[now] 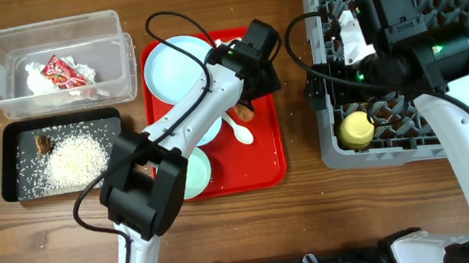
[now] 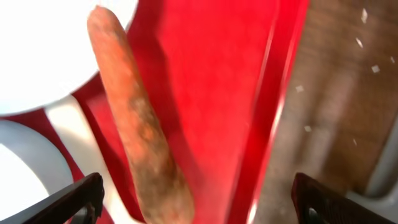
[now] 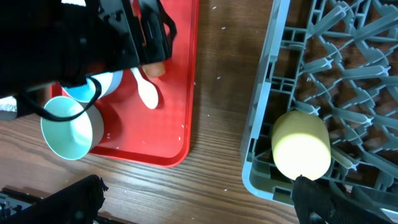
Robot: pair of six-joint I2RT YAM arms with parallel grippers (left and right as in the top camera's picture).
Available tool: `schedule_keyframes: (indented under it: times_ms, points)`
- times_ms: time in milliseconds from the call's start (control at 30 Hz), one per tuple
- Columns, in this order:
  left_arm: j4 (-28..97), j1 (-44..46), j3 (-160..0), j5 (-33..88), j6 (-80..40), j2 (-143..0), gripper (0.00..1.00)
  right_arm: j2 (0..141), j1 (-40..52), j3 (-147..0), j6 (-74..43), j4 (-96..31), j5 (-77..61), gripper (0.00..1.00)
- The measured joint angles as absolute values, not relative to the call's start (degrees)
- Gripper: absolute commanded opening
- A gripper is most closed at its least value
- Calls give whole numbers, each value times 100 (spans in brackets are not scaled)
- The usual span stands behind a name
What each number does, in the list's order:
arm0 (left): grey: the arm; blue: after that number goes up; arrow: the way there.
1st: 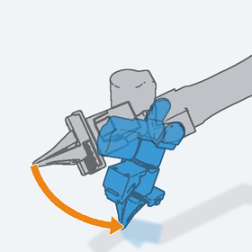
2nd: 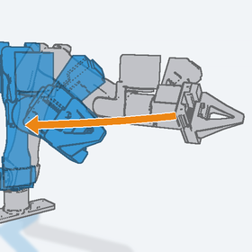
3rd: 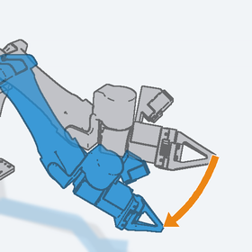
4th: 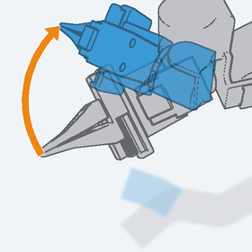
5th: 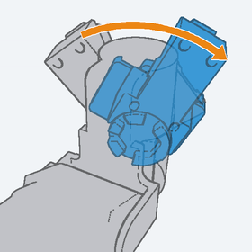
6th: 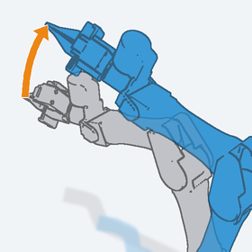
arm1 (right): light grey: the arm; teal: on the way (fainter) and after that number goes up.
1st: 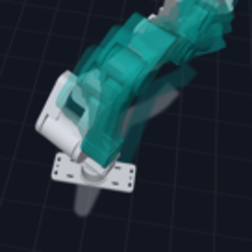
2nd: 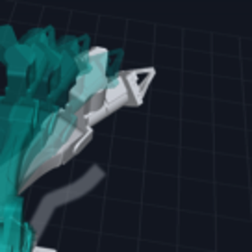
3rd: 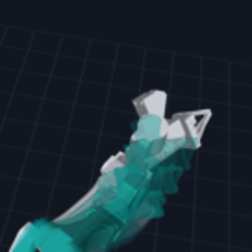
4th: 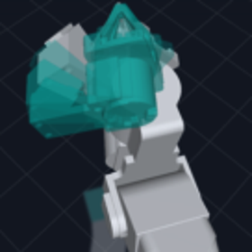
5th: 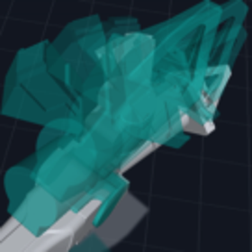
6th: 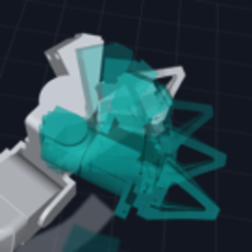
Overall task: Sort waste into correct bins and load items into the dishwasher rack
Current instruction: 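Grasp the orange carrot on the red tray with the left gripper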
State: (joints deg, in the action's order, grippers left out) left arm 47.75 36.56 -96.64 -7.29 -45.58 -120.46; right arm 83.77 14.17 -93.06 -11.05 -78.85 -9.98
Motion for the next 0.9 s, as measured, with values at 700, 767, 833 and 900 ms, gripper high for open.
schedule_keyframes:
  times_ms: [700,767,833,900]
  points:
    - [4421,3638,-9662,-1009,-4788,-12752,15,8377,1417,-9308,-1105,-7950,-998,100]
    - [4423,3636,-9662,-1007,-4759,-12750,14,8377,1417,-9306,-1105,-7950,-998,100]
    - [4423,3638,-9664,-1004,-4735,-12750,13,8377,1417,-9308,-1105,-7950,-998,100]
    - [4425,3636,-9671,-976,-4626,-12748,13,8377,1417,-9306,-1105,-7950,-998,100]
